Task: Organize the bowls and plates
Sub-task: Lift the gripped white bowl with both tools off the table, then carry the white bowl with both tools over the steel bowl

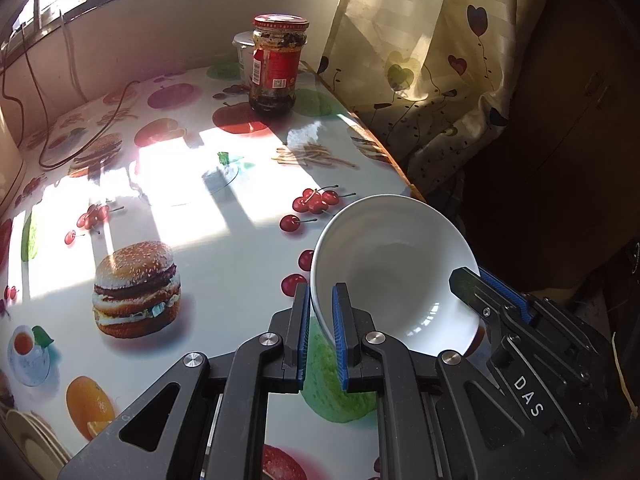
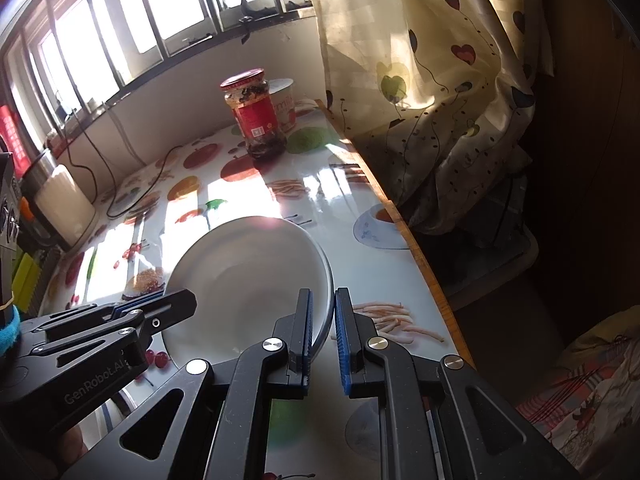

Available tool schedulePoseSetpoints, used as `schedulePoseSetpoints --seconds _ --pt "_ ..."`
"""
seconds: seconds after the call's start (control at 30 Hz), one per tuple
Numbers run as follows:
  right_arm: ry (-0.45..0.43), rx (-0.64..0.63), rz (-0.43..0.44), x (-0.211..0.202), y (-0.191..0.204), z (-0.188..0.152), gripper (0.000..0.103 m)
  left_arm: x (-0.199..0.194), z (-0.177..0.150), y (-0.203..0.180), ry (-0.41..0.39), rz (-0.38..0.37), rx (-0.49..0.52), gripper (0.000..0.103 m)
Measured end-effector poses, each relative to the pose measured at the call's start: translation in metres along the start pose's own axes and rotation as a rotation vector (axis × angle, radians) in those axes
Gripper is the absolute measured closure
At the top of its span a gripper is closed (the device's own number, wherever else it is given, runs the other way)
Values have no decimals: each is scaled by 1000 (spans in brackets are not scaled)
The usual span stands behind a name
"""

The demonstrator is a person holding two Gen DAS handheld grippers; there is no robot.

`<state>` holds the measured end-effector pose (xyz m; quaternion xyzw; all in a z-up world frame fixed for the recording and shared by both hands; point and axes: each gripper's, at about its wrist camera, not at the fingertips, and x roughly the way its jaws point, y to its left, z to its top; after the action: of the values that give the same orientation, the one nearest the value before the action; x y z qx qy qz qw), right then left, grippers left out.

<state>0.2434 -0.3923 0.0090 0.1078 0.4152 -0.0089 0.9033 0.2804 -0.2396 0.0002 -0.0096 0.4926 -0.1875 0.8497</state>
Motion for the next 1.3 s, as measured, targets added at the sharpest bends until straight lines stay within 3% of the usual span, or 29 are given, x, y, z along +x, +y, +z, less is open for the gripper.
schedulePoseSetpoints --seconds 1.3 --pt "-85 -63 37 -68 52 -19 91 -75 -26 30 -100 -23 -43 91"
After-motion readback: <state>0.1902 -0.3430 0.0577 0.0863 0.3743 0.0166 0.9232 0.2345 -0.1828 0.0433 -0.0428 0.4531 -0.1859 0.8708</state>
